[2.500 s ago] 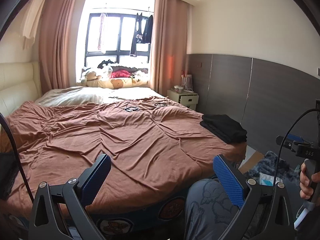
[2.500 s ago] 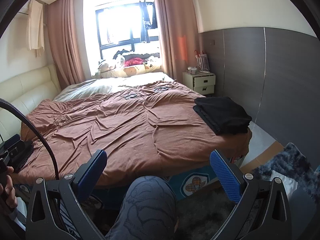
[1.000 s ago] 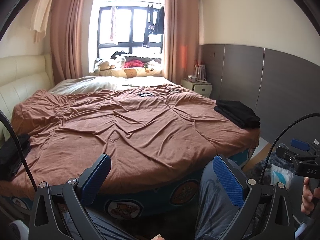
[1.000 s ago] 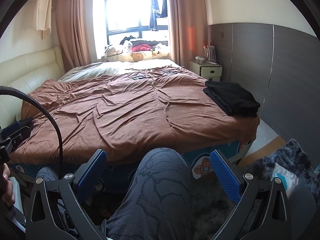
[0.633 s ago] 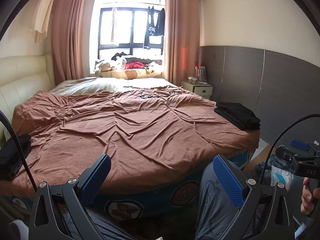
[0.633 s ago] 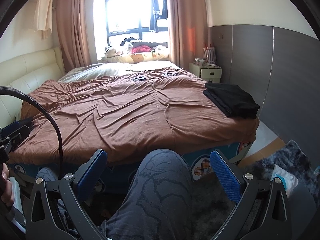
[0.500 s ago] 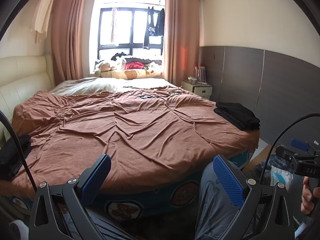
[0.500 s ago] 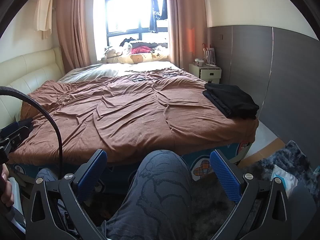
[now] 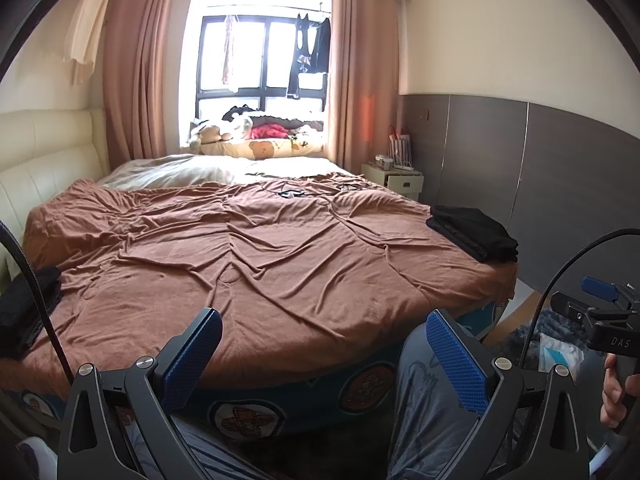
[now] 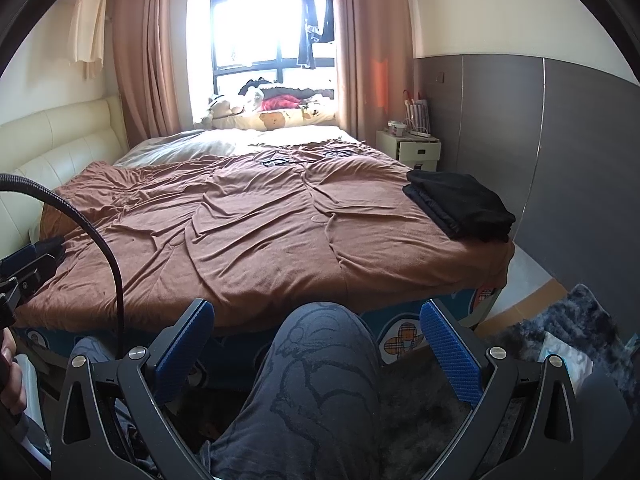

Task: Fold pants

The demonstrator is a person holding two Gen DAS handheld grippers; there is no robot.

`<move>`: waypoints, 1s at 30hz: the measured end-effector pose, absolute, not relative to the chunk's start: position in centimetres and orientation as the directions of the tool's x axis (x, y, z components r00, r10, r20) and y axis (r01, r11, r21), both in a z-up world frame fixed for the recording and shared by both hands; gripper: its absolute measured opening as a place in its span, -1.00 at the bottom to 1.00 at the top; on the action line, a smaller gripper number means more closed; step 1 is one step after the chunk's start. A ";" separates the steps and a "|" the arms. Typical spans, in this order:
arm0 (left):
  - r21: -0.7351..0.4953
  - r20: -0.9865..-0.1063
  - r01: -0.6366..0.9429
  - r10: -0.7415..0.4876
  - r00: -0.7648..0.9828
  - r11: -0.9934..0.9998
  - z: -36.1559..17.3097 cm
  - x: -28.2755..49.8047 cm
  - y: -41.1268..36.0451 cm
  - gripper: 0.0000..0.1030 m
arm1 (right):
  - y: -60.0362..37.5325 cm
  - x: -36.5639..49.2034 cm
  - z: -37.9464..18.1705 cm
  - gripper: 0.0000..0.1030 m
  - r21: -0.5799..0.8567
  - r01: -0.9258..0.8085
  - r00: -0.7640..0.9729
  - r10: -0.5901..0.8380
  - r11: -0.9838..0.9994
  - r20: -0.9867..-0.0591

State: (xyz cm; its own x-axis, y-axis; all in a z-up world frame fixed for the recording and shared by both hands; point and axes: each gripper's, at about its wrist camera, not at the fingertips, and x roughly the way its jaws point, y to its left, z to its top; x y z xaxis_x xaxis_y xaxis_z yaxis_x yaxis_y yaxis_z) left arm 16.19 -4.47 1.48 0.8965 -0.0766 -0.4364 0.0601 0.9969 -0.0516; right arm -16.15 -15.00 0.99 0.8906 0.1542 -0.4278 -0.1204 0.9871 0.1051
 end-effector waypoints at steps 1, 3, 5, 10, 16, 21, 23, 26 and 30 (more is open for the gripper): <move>-0.053 -0.435 0.061 -0.078 0.897 0.997 1.5 16.1 -4.5 1.00 | -15.0 -16.2 1.0 1.00 0.102 -0.121 0.891 0.153 0.987 -0.427; -0.056 -0.439 0.065 -0.083 0.895 0.996 1.5 16.2 -4.5 1.00 | -15.0 -16.3 1.1 1.00 0.098 -0.120 0.894 0.150 0.988 -0.423; -0.055 -0.437 0.066 -0.084 0.895 0.996 1.6 16.2 -4.6 0.99 | -15.2 -16.2 1.2 1.00 0.097 -0.122 0.895 0.152 0.988 -0.419; -0.058 -0.435 0.067 -0.086 0.896 0.996 1.5 16.2 -4.6 1.00 | -15.4 -16.3 1.2 1.00 0.095 -0.122 0.897 0.151 0.988 -0.416; -0.060 -0.434 0.069 -0.088 0.897 0.996 1.5 16.1 -4.5 1.00 | -15.5 -16.4 1.1 1.00 0.094 -0.121 0.897 0.150 0.988 -0.415; -0.061 -0.429 0.079 -0.097 0.898 0.995 1.4 15.8 -4.4 1.00 | -15.6 -16.4 1.2 1.00 0.092 -0.121 0.900 0.148 0.988 -0.410; -0.060 -0.424 0.077 -0.095 0.901 0.995 1.5 15.6 -4.3 1.00 | -15.8 -16.4 1.2 1.00 0.091 -0.118 0.902 0.145 0.989 -0.407; -0.064 -0.413 0.081 -0.100 0.905 0.995 1.6 15.3 -4.2 1.00 | -16.0 -16.3 1.2 1.00 0.092 -0.118 0.902 0.145 0.989 -0.407; -0.063 -0.408 0.076 -0.095 0.908 0.995 1.8 15.2 -4.1 1.00 | -16.0 -16.2 1.1 1.00 0.092 -0.119 0.901 0.147 0.989 -0.409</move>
State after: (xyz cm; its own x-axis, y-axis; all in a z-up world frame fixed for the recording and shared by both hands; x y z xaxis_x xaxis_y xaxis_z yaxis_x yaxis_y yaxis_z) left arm 15.15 -4.13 1.81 0.9078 -0.0953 -0.4084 0.0761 0.9951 -0.0630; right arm -16.20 -16.05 1.08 0.9009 0.1466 -0.4086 -0.1191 0.9886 0.0921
